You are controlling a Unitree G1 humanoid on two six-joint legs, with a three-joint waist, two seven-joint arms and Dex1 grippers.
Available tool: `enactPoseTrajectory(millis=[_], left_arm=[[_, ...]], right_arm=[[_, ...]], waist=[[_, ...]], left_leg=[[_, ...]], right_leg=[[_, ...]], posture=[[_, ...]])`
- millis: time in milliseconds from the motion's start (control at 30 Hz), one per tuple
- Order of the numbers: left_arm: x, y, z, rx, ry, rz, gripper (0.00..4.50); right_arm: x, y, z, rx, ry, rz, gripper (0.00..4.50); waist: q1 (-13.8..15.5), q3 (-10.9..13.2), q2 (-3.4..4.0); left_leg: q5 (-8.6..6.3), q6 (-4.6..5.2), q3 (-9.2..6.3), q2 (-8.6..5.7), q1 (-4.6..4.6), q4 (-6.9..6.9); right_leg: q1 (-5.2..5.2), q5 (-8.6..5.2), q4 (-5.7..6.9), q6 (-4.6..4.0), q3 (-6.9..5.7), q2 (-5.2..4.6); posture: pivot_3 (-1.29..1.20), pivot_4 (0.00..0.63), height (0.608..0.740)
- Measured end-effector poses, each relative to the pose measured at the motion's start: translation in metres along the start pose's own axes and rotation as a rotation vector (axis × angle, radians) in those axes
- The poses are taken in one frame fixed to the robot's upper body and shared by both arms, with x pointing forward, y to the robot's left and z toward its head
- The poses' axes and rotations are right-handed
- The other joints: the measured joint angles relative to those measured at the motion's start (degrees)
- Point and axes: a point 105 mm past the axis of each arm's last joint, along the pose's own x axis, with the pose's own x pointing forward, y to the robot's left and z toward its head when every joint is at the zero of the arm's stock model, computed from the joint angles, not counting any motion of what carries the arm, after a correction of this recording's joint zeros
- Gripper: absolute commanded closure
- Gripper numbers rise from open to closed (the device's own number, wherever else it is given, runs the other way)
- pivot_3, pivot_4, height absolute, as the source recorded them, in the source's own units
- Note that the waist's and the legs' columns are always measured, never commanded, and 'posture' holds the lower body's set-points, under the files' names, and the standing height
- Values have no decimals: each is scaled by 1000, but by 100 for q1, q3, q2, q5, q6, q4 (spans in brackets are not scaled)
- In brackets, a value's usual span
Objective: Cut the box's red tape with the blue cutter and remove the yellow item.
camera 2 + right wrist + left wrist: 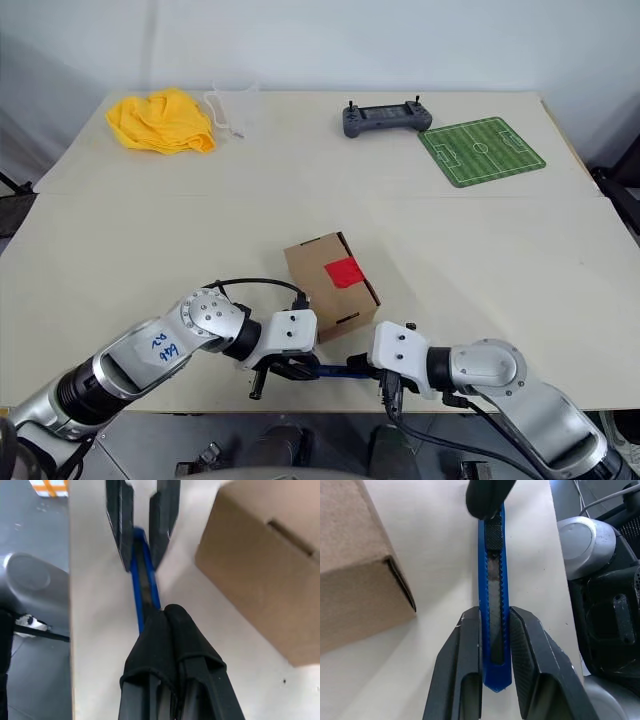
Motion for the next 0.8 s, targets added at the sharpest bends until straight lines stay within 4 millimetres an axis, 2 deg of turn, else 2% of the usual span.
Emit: enactPoseTrajectory(millis=[433, 800], left_arm=[[0, -1, -1, -6, -1, 8, 4040], [0, -1, -1, -13, 5, 19, 4040]], right_arm=[[2, 8, -10, 57, 26, 15, 4483], [7, 7, -9, 44, 35, 17, 4483]], waist=[[-3, 0, 0], [-15, -1, 1]], left_leg=[[0, 0, -3, 0, 1, 0], [2, -3, -2, 1, 6, 1]], right_leg=[[0, 0, 3, 0, 0, 1], [2, 0, 6, 0, 1, 2]], posture=[[0, 150, 740], [0, 150, 740]])
